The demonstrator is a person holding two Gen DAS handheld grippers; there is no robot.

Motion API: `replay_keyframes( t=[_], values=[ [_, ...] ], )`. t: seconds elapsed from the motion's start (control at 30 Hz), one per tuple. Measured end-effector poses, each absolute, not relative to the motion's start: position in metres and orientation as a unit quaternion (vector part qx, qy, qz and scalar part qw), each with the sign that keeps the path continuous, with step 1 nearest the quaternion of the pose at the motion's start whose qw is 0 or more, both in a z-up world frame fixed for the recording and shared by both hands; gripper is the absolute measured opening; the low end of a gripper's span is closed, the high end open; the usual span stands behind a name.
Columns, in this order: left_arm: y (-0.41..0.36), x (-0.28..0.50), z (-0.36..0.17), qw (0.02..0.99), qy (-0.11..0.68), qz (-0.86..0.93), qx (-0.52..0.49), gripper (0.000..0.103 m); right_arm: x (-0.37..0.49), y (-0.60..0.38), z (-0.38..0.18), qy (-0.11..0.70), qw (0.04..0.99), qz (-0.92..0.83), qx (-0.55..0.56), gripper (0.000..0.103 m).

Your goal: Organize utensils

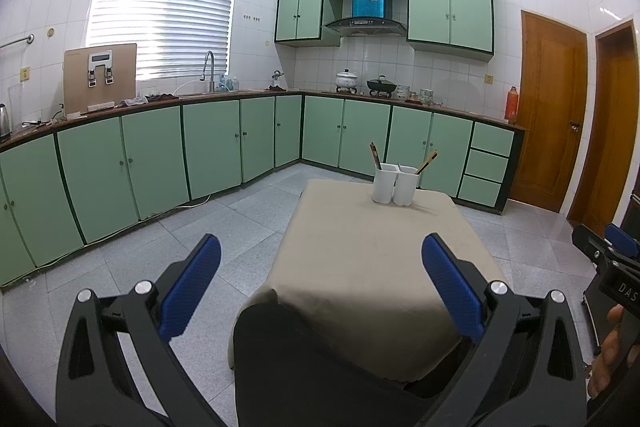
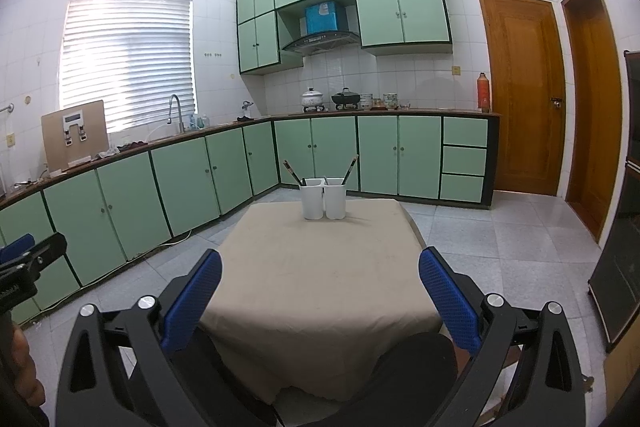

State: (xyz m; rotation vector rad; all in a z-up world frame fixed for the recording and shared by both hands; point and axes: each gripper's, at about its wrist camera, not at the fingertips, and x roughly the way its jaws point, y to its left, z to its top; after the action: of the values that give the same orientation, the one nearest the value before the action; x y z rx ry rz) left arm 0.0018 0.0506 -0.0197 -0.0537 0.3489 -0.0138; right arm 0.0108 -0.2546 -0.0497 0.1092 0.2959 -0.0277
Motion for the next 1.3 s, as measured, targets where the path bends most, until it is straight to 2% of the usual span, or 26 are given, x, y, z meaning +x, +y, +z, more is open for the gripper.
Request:
replay_keyframes(
  t=[1.3],
  values=[
    [0.0452,0.0010,-0.0148,0.984,0.175,-0.005,-0.033,0.098,0.0124,-0.2543,-0.0502,0.147,0.988,-0.012,0.054,0.097]
  ],
)
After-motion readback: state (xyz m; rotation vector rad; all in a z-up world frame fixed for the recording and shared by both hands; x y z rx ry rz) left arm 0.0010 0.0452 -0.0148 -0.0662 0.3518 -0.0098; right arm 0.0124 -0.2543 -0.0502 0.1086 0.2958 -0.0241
